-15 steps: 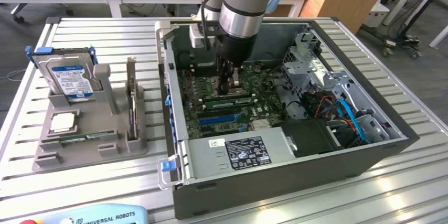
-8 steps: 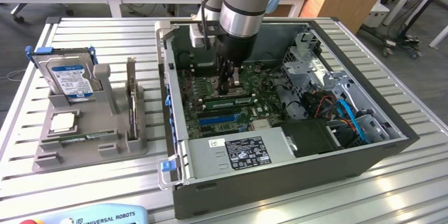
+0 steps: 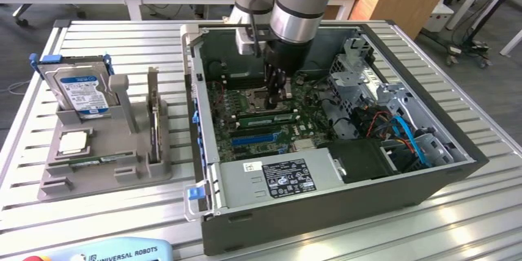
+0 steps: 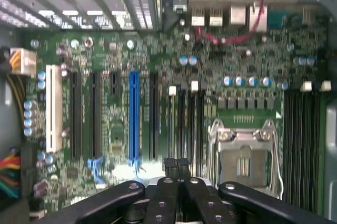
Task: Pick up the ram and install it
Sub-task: 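Press down the ram until it locks into place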
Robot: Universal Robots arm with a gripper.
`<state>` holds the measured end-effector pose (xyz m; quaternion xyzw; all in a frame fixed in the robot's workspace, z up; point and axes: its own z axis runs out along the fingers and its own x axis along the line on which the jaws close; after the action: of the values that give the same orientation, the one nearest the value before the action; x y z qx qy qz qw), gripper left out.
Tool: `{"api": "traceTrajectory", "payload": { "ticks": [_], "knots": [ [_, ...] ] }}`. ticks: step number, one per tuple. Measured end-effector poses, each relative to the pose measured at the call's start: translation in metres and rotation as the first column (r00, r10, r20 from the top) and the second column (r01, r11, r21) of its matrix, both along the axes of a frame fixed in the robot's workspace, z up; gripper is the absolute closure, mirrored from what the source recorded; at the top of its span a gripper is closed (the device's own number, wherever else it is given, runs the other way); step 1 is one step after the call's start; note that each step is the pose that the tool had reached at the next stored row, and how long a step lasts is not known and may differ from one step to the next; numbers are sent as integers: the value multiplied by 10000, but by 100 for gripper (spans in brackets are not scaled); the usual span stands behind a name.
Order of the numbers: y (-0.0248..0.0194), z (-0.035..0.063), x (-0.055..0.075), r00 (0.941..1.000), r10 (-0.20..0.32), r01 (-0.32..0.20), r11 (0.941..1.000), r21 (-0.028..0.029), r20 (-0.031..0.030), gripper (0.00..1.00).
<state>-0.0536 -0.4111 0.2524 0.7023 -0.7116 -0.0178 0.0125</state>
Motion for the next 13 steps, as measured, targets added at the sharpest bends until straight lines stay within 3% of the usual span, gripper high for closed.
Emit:
{"api": "traceTrajectory", "payload": {
  "ticks": [5,13],
  "knots": [
    [-1,0,125,10000,0,0,10000,0,-2,90],
    [0,0,153,10000,0,0,10000,1,-2,90]
  ]
}}
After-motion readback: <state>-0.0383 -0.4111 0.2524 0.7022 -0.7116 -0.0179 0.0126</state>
